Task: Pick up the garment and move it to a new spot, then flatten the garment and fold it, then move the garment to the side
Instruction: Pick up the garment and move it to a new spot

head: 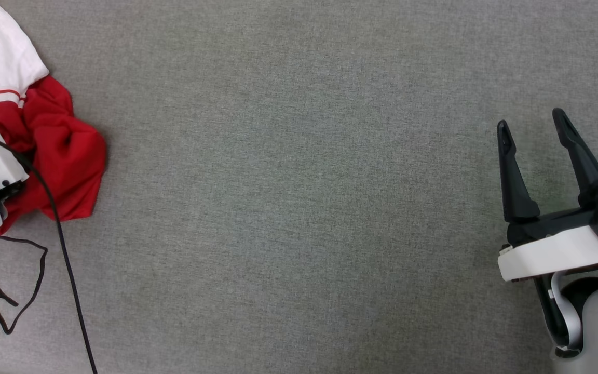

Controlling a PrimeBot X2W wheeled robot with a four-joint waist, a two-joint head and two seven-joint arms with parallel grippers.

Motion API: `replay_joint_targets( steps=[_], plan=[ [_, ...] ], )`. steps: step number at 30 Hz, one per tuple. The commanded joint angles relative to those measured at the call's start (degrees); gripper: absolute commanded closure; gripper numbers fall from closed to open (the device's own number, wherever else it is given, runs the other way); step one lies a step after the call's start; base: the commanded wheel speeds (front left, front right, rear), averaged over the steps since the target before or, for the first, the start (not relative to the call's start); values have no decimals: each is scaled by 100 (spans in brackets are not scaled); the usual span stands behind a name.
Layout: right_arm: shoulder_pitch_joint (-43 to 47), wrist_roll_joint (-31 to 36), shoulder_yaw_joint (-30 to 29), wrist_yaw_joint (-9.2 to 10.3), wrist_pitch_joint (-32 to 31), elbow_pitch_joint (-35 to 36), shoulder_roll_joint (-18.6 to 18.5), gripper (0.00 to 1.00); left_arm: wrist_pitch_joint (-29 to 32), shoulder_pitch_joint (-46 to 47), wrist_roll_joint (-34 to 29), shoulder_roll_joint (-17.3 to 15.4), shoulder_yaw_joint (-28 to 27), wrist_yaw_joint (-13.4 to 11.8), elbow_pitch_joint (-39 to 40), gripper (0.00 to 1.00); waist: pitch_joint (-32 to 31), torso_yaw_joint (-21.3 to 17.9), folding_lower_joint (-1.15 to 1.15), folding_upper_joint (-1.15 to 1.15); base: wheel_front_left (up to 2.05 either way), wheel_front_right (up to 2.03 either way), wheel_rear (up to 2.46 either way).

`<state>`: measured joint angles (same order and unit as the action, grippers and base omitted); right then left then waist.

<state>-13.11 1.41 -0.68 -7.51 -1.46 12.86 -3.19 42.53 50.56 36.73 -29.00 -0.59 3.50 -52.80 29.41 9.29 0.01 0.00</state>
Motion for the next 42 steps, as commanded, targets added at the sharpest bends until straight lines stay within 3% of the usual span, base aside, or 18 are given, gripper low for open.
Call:
replay_joint_targets(
  steps=[1, 2, 7, 12, 19, 25, 33, 42],
  plan=[
    [-123, -32, -6, 4, 32, 4, -27, 0, 263, -412, -15, 333, 143, -20, -293, 68, -2, 17, -1, 0, 0, 0, 0],
    [-125, -6, -12, 4, 27, 1, -41, 0, 167, -417, -17, 340, 150, 2, -226, 100, -9, 31, -1, 0, 0, 0, 0],
    [-129, 71, -44, 4, -8, -7, -62, 0, -425, -364, 4, 311, 62, 46, 47, 100, -134, 110, -1, 0, 0, 0, 0],
    [-57, 34, -67, 4, 24, -57, -41, 0, -1512, -276, -210, 158, 35, 18, 422, 100, -436, 171, -1, 0, 0, 0, 0],
    [183, -64, -141, 4, 113, -192, 14, 0, -2886, -416, -499, 255, 52, -98, 851, 100, -1006, 227, -1, 0, 0, 0, 0],
    [400, -160, -215, 4, 191, -338, 32, 0, -3702, -619, -733, 373, 188, -127, 1249, 100, -1532, 195, -1, 0, 0, 0, 0],
    [727, -440, -290, 4, 266, -525, 33, 0, -4071, -1106, -840, 644, 431, -71, 1825, 100, -2150, 14, -1, 0, 0, 0, 0],
    [1128, -602, -320, 4, 222, -634, 32, 0, -4168, -1906, -977, 1109, 954, -50, 2899, 100, -2698, -485, -1, 0, 0, 0, 0]
  ],
)
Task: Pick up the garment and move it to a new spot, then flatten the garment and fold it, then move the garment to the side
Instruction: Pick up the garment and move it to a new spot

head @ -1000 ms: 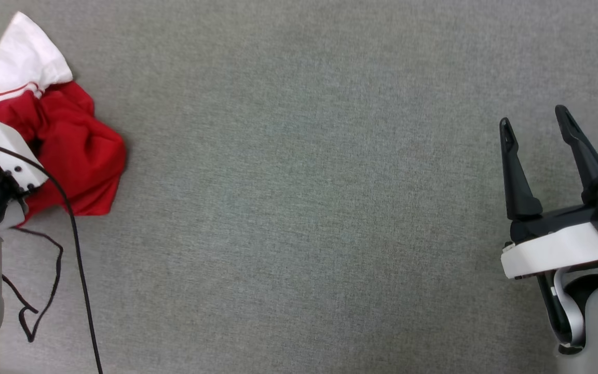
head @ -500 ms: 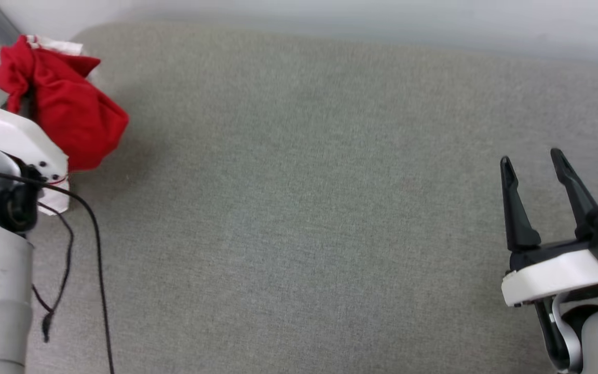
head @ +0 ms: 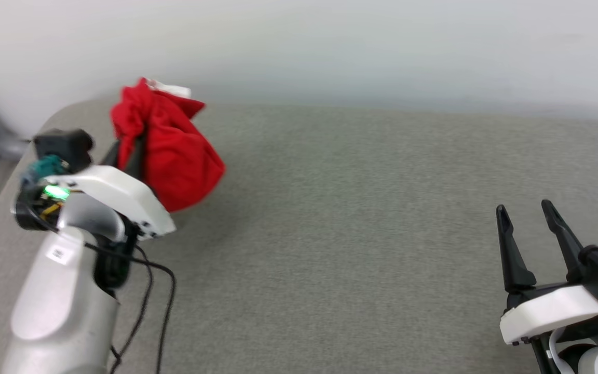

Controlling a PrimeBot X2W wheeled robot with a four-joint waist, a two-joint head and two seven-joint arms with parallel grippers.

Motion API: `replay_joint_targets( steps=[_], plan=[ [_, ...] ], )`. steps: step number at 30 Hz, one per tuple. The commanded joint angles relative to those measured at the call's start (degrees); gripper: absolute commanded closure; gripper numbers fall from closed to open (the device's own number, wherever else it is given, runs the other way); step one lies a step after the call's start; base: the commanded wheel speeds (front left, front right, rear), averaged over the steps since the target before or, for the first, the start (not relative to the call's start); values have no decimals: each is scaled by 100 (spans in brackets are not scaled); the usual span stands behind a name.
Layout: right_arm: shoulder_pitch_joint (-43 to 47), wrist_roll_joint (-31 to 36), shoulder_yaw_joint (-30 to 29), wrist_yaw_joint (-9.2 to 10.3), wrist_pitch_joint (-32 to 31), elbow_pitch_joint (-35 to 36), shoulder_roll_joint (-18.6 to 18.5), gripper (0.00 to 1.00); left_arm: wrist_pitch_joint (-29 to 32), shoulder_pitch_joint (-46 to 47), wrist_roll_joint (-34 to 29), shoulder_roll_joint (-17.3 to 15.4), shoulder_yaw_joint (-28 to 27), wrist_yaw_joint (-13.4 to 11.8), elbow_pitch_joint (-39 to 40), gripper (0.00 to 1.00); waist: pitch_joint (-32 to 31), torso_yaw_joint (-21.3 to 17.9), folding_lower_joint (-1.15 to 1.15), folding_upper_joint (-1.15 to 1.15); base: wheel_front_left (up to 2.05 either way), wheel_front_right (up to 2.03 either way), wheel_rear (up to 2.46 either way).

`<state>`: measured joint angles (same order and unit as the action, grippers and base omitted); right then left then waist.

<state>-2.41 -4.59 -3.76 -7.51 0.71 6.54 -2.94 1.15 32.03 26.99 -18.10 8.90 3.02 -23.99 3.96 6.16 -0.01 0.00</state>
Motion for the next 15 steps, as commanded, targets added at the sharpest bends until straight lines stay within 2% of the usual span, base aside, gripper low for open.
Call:
replay_joint_targets(
  steps=[1, 8, 15],
  plan=[
    [74, -15, 10, 4, -4, -10, 8, 0, -52, -144, -16, 56, 55, -9, 142, 100, -198, -263, 1, 0, 0, 0, 0],
    [272, -34, -16, 4, -101, 90, 7, 0, -113, -716, -2, 616, 562, 27, 850, 100, -309, -821, 1, 0, 0, 0, 0],
    [146, -67, -12, 3, -142, 255, 7, 0, -74, -997, -114, 1174, 1451, 218, 1088, 100, 149, -1199, 1, 0, 0, 0, 0]
  ],
)
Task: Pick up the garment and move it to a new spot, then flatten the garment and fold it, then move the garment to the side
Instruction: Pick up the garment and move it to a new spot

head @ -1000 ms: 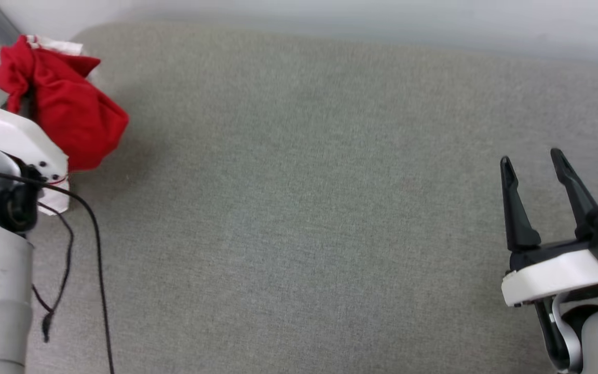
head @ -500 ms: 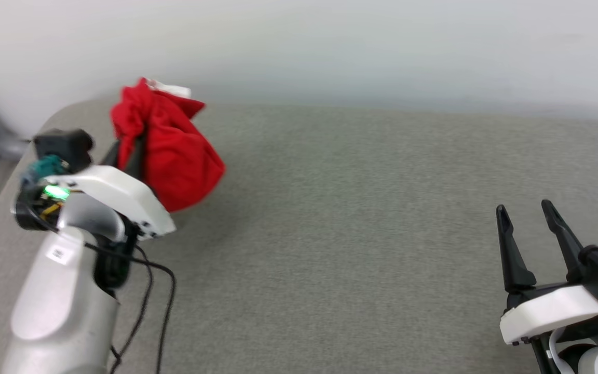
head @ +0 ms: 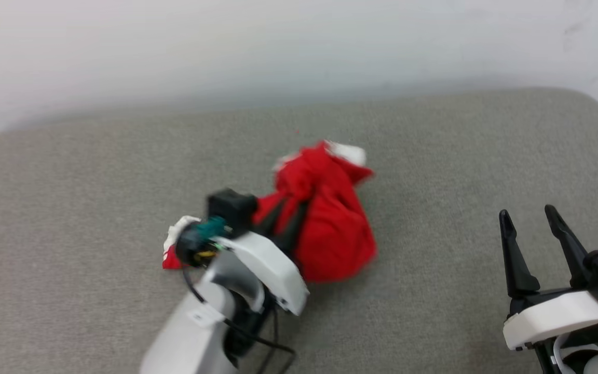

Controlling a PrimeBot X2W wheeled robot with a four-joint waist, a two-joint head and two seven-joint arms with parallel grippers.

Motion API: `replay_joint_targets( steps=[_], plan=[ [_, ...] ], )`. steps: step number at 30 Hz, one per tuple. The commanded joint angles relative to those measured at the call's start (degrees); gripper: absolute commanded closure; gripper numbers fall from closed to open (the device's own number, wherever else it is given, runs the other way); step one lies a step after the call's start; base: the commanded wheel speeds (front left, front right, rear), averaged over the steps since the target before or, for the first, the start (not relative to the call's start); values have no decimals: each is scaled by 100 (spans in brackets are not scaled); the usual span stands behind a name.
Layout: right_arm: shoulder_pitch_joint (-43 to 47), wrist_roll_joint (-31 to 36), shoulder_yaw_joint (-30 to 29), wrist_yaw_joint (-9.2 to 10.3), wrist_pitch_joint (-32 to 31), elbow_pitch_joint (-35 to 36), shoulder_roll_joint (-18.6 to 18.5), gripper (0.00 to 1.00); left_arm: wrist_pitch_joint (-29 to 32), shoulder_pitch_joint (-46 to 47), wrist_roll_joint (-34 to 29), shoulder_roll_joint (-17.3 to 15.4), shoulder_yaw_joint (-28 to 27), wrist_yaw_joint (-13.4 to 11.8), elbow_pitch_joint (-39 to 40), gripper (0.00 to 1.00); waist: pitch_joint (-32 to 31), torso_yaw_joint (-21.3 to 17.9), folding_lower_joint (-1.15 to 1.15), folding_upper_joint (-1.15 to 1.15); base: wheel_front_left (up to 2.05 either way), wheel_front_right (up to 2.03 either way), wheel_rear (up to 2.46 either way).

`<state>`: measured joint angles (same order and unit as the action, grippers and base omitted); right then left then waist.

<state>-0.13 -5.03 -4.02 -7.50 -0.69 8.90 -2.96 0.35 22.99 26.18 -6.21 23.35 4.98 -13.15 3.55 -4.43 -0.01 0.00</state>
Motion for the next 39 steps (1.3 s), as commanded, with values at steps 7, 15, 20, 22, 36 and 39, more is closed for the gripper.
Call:
replay_joint_targets(
  steps=[7, 15, 20, 22, 36, 39],
  plan=[
    [-298, -80, 13, 3, 116, 28, 10, 0, 81, -266, -94, 212, 867, 137, -415, 100, 719, -312, 1, 0, 0, 0, 0],
    [-449, -103, -8, 3, 239, -112, 10, 0, -55, -335, -300, 228, 1585, 211, -937, 56, 930, -227, 1, 0, 0, 0, 0],
    [-430, -33, -40, 3, 235, -182, 9, 0, -346, -225, -240, 226, 1802, 240, -934, 0, 774, -58, 1, 0, 0, 0, 0],
    [-392, -21, -44, 3, 210, -203, 9, 0, -499, -181, -261, 227, 1853, 240, -881, 0, 673, 17, 1, 0, 0, 0, 0],
    [-16, -15, -108, 3, 33, -207, 9, 0, -1393, -448, -247, 5, 1197, -448, -325, 0, -4, 335, 1, 0, 0, 0, 0],
    [90, -49, -110, 3, -9, -203, 9, 0, -1469, -571, -175, -106, 882, -683, -245, 0, -106, 380, 1, 0, 0, 0, 0]
  ],
)
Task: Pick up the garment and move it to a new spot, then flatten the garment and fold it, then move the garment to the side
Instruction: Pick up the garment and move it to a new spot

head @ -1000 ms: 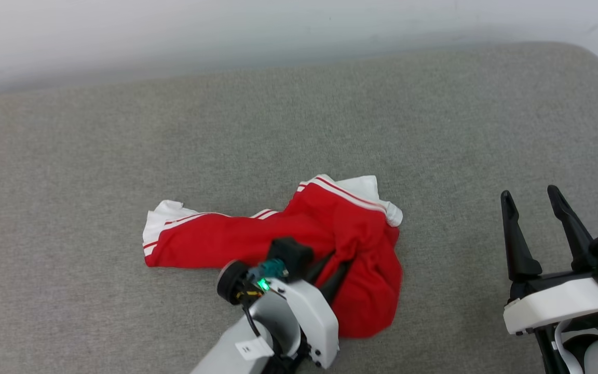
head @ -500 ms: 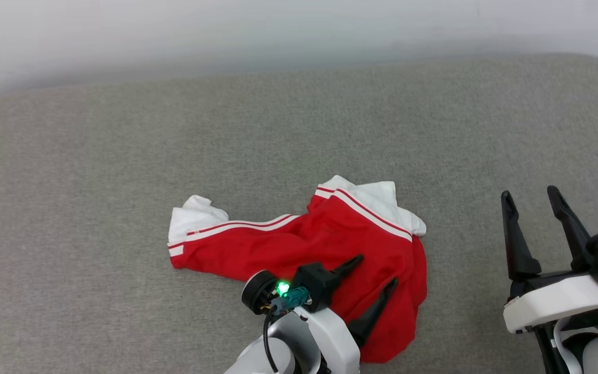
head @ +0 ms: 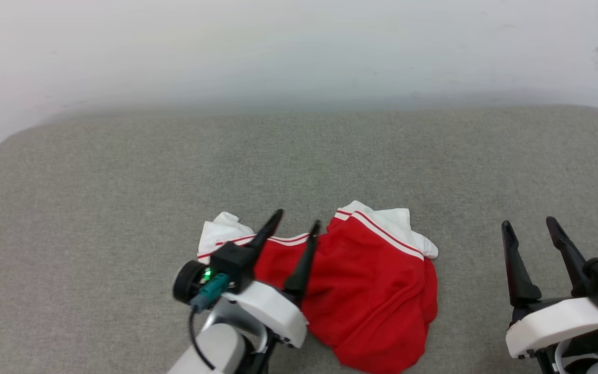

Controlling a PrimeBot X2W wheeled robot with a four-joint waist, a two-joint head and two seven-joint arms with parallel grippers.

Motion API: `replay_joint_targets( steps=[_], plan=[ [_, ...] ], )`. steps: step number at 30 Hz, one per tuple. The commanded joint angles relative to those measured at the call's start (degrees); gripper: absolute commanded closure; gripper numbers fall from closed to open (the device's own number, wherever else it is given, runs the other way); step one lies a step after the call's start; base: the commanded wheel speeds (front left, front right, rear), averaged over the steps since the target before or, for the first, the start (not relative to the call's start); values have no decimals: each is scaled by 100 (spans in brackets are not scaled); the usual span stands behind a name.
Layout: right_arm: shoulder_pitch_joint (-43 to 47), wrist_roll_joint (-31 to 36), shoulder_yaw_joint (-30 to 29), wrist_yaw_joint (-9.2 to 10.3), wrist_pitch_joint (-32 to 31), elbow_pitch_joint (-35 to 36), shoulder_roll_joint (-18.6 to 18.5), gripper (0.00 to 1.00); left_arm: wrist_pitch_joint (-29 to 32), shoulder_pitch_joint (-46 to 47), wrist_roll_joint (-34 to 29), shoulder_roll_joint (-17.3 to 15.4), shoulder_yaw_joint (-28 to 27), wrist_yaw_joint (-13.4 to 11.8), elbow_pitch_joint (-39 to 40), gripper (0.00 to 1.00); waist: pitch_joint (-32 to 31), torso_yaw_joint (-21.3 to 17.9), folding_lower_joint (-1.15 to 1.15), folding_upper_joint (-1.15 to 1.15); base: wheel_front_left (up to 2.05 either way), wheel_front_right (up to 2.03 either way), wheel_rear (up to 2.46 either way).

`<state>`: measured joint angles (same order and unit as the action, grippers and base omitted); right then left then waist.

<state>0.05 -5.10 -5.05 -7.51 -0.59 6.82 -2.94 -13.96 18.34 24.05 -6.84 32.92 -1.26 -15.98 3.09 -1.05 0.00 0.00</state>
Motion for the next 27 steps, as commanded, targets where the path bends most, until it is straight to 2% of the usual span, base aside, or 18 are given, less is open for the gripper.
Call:
replay_joint_targets(
  steps=[1, 7, 15, 27],
  plan=[
    [97, -38, -11, 4, -32, 13, 7, 0, -54, -151, 51, -96, -175, -128, 70, 0, -85, 57, 0, 0, 0, 0, 0],
    [248, -52, -12, 3, -105, 30, 7, 0, -107, -493, 87, -473, -768, -502, 233, 0, -256, 131, 0, 0, 0, 0, 0],
    [381, -95, 33, 4, -173, 35, 6, 0, -124, -1052, 138, -982, -1252, -736, 477, 0, -408, 153, 0, 0, 0, 0, 0],
    [464, -92, 50, 3, -239, 98, 7, 0, -130, -1400, 302, -1053, -1459, -837, 693, 0, -480, 176, 0, 0, 0, 0, 0]
  ],
)
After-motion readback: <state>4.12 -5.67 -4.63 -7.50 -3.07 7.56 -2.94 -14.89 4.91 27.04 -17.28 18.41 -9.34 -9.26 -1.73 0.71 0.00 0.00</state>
